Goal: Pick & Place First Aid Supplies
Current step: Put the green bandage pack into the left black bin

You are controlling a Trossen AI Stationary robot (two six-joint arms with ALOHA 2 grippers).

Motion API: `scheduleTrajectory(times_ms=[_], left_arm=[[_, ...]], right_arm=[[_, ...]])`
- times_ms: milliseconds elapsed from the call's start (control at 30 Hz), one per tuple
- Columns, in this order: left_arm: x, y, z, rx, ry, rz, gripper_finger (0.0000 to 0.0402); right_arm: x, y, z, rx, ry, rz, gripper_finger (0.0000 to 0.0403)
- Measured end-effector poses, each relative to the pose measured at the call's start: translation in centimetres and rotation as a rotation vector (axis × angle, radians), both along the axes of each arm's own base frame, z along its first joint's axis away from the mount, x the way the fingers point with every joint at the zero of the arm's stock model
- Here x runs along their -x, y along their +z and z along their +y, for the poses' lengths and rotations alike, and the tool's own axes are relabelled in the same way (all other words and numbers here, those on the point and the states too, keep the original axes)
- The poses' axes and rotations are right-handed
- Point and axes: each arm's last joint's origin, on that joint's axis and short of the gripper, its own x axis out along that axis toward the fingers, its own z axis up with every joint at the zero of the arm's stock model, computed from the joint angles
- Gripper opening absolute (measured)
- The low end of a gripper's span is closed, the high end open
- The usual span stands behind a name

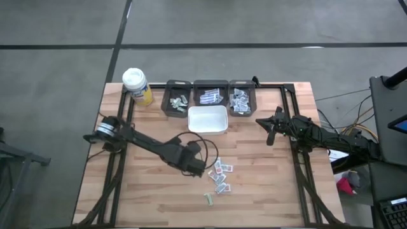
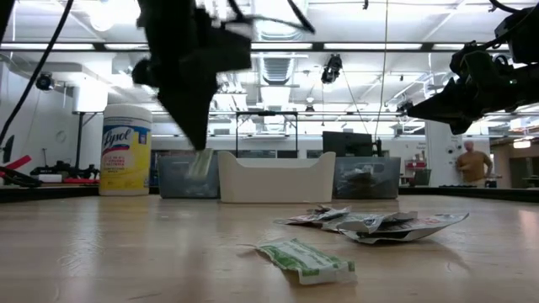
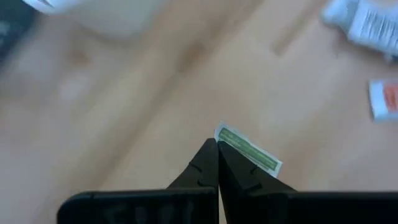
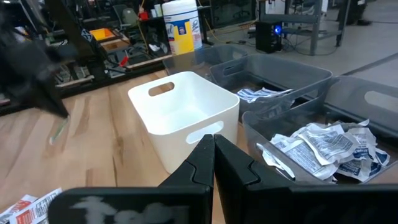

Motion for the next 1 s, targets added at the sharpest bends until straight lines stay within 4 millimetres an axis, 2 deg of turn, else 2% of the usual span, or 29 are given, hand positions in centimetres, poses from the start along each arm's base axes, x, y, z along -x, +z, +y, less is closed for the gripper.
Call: scheduleTrajectory(times_ms=[133,267,400,500,667,833,1000], left_arm=[[0.6,3.0,1.0,-0.130,0.026,0.016,0.0000],[1.6,6.8,3.2,-0.283,0.084,0.002,0.0000],[2.9,9.5,6.6,-0.406,0.165,-0.021,0.0000],[3.7,10.6,9.9,-0.460,0.221,0.016,0.0000],[4.0,10.4,16.5,-0.475,0.293,0.135,0.0000],[3.8,8.2,22.7,-0.374,0.294,0.142,0.0000],[4.5,5.7,26.3,-0.281,0.258,0.118,0.0000]], right_arm=[[0.0,0.0,0.0,0.002,0.000,0.001,0.0008],[0.0,0.0,0.0,0.002,0.000,0.001,0.0008],[0.0,0.0,0.0,0.002,0.000,0.001,0.0008],[0.0,0.0,0.0,0.001,0.000,0.001,0.0008],[0.0,0.0,0.0,0.002,0.000,0.001,0.0008],[0.0,0.0,0.0,0.002,0.000,0.001,0.0008],[0.0,0.0,0.0,0.002,0.000,0.001,0.0008]])
